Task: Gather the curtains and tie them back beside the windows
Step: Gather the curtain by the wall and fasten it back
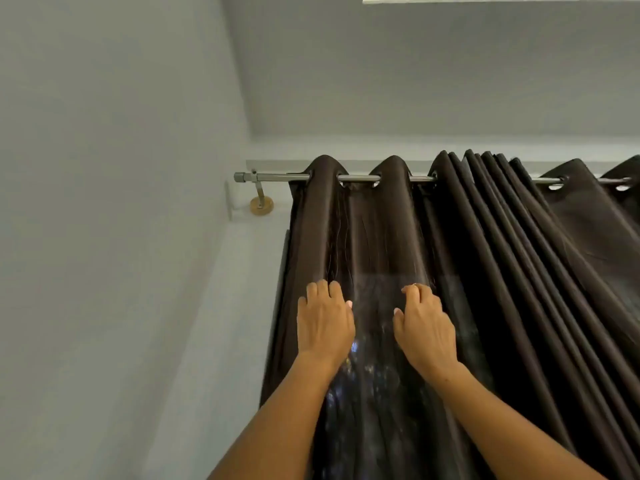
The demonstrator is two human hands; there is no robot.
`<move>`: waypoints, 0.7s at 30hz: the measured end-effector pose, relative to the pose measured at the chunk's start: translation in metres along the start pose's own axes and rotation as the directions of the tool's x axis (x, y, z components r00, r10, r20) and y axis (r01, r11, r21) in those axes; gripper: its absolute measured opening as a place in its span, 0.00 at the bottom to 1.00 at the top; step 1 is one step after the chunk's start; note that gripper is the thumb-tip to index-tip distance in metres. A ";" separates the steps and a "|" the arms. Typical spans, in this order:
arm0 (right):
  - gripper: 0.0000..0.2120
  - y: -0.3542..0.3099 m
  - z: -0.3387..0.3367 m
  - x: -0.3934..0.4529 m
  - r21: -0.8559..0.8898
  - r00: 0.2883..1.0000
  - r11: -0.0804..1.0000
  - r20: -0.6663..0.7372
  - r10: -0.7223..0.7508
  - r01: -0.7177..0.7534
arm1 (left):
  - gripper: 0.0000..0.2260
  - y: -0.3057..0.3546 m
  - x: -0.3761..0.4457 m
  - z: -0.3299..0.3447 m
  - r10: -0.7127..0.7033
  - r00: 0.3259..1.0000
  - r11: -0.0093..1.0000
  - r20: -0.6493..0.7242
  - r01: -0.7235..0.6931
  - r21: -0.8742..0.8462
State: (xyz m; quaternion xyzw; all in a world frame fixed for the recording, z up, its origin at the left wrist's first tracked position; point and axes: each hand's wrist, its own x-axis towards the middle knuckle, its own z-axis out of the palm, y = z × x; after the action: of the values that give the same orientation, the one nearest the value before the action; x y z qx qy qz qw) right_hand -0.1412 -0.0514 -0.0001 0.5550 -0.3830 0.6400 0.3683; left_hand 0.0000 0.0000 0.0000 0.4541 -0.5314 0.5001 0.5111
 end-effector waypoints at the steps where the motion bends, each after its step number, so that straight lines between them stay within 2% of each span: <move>1: 0.19 0.000 0.007 0.009 -0.058 0.999 0.998 0.045 0.028 -0.025 | 0.20 -0.008 0.008 0.006 -0.036 0.999 0.998 0.032 0.034 0.060; 4: 0.21 -0.001 0.023 0.035 -0.194 0.983 0.978 0.149 0.104 -0.074 | 0.29 -0.029 0.031 0.027 -0.144 0.981 0.980 0.129 0.123 0.156; 7: 0.20 -0.007 0.042 0.056 -0.202 0.960 0.970 0.213 0.182 -0.139 | 0.36 -0.044 0.043 0.049 -0.210 0.953 0.973 0.216 0.184 0.137; 10: 0.19 -0.018 0.055 0.068 -0.193 0.940 0.970 0.278 0.199 -0.148 | 0.39 -0.060 0.053 0.067 -0.249 0.929 0.968 0.274 0.248 0.040; 13: 0.13 -0.025 0.072 0.077 -0.185 0.955 0.981 0.279 0.103 -0.052 | 0.39 -0.068 0.052 0.082 -0.143 0.931 0.973 0.336 0.195 -0.126; 15: 0.13 -0.030 0.087 0.084 -0.096 0.967 0.995 0.253 -0.003 0.029 | 0.37 -0.073 0.051 0.094 -0.014 0.926 0.955 0.376 0.124 -0.270; 18: 0.19 -0.045 0.104 0.093 0.160 0.940 0.975 0.282 -0.192 0.151 | 0.33 -0.071 0.050 0.111 0.096 0.922 0.876 0.376 0.101 -0.471; 21: 0.18 -0.058 0.110 0.101 0.407 0.914 0.906 0.313 -0.258 0.116 | 0.38 -0.069 0.054 0.121 0.122 0.932 0.819 0.342 0.100 -0.566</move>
State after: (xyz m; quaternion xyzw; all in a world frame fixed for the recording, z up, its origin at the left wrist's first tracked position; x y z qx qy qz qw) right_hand -0.0535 -0.1201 0.1148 0.7579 -0.2567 0.5505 0.2381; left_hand 0.0543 -0.1245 0.0609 0.3600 -0.7448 0.2272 0.5138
